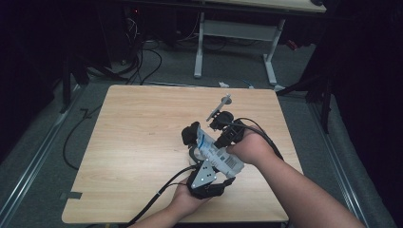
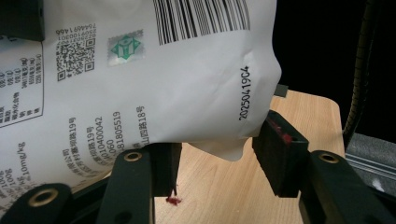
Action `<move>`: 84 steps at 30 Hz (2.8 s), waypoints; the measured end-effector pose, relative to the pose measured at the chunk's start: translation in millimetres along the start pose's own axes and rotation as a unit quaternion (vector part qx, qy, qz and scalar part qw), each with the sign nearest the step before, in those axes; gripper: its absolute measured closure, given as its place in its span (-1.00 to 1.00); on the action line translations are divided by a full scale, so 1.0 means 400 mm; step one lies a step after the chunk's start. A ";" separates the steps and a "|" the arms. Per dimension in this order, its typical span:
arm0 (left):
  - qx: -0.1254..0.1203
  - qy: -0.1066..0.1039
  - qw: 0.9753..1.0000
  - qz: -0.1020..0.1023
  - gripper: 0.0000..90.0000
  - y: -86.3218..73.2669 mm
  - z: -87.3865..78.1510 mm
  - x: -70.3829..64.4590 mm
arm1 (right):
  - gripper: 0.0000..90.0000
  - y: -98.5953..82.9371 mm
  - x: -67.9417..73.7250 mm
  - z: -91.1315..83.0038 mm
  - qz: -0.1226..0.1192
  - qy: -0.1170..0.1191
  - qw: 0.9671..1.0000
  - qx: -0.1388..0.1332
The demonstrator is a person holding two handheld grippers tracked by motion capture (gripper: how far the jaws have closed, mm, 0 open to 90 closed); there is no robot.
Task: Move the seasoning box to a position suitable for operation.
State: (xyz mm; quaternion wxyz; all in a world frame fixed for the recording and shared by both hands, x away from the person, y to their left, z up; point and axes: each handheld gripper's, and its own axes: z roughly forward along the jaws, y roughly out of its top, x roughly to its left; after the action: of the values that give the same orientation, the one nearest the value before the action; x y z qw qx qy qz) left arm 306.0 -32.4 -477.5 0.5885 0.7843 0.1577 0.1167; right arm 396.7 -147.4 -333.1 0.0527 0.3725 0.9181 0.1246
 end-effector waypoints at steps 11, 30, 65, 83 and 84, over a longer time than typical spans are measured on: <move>-0.002 -0.001 1.000 0.001 0.18 0.001 -0.001 -0.001 | 0.99 0.000 0.000 -0.002 -0.005 -0.001 1.000 -0.001; -0.003 -0.001 1.000 -0.002 0.19 0.002 0.000 0.003 | 0.99 0.003 -0.004 0.005 -0.003 -0.001 1.000 0.000; -0.011 0.001 1.000 -0.005 0.19 0.009 -0.004 0.007 | 0.99 0.014 0.000 0.006 -0.004 0.000 1.000 0.000; -0.016 0.002 1.000 -0.005 0.19 0.011 -0.006 0.008 | 0.99 0.016 -0.001 0.000 -0.004 0.000 1.000 -0.002; -0.016 0.002 1.000 -0.006 0.19 0.011 -0.006 0.009 | 0.99 0.017 -0.002 0.000 -0.008 0.000 1.000 -0.003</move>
State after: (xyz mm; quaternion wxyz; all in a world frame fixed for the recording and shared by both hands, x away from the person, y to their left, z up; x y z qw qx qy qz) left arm 308.9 -30.1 -472.8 0.6011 0.7738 0.1615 0.1174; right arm 401.7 -143.3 -331.3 0.0551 0.3646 0.9208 0.1271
